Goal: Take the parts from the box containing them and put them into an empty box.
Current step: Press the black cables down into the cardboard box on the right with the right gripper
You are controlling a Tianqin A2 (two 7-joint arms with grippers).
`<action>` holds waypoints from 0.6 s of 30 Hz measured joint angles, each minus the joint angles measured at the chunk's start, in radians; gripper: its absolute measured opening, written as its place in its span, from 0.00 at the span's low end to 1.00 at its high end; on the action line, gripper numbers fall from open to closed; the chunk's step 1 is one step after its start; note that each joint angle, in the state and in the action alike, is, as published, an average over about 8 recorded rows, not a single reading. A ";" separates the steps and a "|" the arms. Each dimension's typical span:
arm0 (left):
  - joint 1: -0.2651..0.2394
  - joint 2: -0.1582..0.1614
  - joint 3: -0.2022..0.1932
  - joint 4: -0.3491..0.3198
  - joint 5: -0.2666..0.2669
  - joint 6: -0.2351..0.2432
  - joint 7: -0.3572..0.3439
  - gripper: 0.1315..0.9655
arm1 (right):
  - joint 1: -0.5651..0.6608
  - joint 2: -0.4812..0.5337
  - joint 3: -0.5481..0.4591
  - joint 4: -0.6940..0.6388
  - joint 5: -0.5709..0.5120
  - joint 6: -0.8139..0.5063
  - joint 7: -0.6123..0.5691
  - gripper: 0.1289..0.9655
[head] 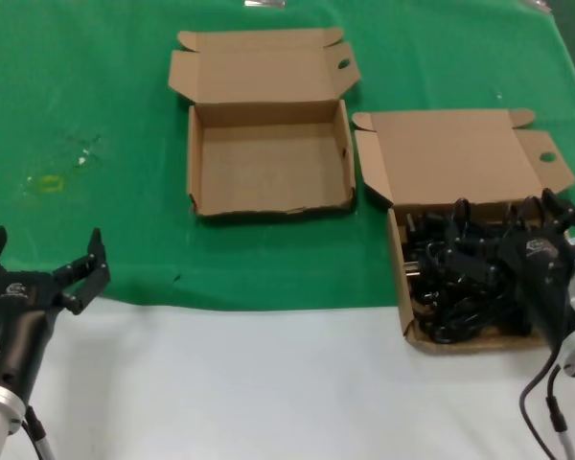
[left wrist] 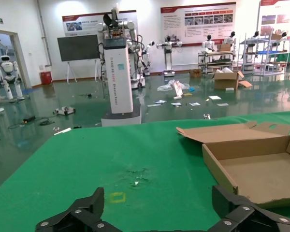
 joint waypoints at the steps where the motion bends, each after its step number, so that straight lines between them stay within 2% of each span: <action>1: 0.000 0.000 0.000 0.000 0.000 0.000 0.000 0.84 | 0.002 0.013 -0.010 0.003 0.002 0.002 0.001 1.00; 3: 0.000 0.000 0.000 0.000 0.000 0.000 0.000 0.82 | 0.007 0.043 -0.033 0.010 0.009 0.005 0.004 1.00; 11: 0.000 0.000 0.000 0.000 0.000 0.000 0.000 0.60 | 0.063 0.206 -0.154 0.034 0.043 0.005 0.029 1.00; 12: 0.000 0.000 0.000 0.000 0.000 0.000 0.000 0.60 | 0.074 0.230 -0.173 0.036 0.046 0.001 0.035 1.00; 18: 0.000 0.000 0.000 0.000 0.000 0.000 0.000 0.40 | 0.161 0.366 -0.294 0.043 0.026 -0.059 0.099 1.00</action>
